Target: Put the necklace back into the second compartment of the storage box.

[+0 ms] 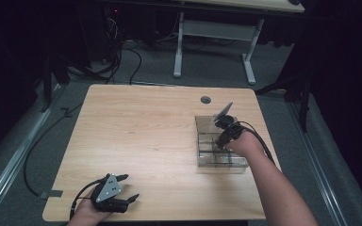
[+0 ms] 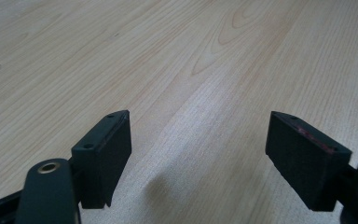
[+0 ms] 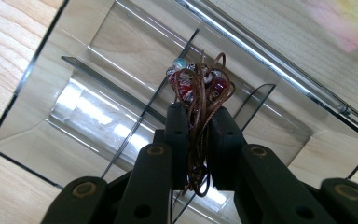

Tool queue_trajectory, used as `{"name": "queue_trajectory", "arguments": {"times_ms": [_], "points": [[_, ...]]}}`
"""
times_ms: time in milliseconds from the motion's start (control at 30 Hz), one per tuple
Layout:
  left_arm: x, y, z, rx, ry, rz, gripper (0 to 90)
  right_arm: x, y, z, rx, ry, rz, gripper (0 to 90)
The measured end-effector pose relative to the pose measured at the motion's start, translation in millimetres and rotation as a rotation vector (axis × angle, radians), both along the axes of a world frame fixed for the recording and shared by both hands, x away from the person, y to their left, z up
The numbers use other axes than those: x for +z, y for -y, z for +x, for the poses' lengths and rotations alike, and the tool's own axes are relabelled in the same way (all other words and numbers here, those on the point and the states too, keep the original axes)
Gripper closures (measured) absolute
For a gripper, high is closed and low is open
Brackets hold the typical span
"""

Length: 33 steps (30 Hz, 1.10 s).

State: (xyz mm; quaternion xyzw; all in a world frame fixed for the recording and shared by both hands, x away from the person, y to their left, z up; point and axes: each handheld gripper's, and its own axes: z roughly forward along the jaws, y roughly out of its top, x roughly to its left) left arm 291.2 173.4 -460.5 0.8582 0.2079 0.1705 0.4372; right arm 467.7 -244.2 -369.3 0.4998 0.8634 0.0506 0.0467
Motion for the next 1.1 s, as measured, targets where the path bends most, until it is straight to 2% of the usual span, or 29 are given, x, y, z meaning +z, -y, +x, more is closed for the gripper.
{"name": "queue_trajectory", "arguments": {"times_ms": [267,400,567,767,1033,1100], "points": [[0.1,0.1,0.2,0.000,-0.001,0.005,23.1,6.4,3.2,-2.6,-0.027,0.003,0.010,80.1],[0.0,0.2,0.3,-0.001,-0.003,0.006,23.1,6.6,7.0,-1.3,-0.028,0.014,-0.005,80.5],[0.0,0.3,0.2,-0.001,-0.002,0.003,23.2,2.3,8.8,1.5,-0.049,0.013,-0.020,80.8],[-0.1,0.3,0.1,-0.002,-0.002,0.002,23.1,-6.7,3.6,4.4,-0.035,-0.003,-0.035,80.9],[0.0,0.2,0.0,-0.005,-0.002,0.002,23.1,-22.5,-0.3,7.1,-0.031,-0.027,-0.024,80.4],[0.0,0.1,0.1,-0.005,-0.002,0.001,23.1,-23.8,-0.2,7.9,-0.033,-0.025,-0.020,76.7]]}}
